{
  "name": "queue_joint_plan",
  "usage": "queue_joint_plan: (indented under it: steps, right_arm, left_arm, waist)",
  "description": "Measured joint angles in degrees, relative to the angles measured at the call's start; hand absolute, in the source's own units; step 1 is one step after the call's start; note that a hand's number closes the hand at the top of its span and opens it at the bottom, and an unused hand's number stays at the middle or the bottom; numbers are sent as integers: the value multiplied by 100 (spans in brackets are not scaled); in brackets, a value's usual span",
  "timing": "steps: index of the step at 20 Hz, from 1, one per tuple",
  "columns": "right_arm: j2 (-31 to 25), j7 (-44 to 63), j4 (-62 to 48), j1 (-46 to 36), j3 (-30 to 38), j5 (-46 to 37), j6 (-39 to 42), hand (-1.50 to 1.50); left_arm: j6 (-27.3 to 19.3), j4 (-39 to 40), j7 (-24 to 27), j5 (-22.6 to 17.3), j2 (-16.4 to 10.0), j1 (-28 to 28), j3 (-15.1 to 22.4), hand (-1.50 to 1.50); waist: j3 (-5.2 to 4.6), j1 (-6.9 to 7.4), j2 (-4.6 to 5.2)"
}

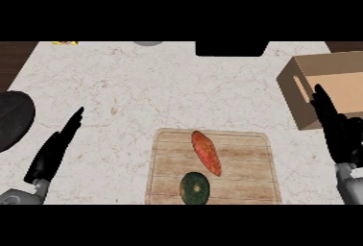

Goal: Pick the sweet potato from the cutting board and place it in the cardboard box

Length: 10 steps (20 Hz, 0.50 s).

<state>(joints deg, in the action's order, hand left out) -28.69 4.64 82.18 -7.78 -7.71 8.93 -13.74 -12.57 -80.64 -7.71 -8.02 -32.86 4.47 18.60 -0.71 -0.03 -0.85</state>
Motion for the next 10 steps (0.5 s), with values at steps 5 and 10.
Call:
queue_joint_plan:
  steps: [5,10]
  right_arm:
    - [267,-88,677,-347,-395,-213,79,150]
    - [37,-20,958,-366,-1054,-1507,-305,-150]
  left_arm:
    - [-380,105,267,-165,432,33,-405,0]
    - [-738,217,491,-408,961,-18,-662,0]
  waist:
    - [44,46,47]
    - [21,56,46]
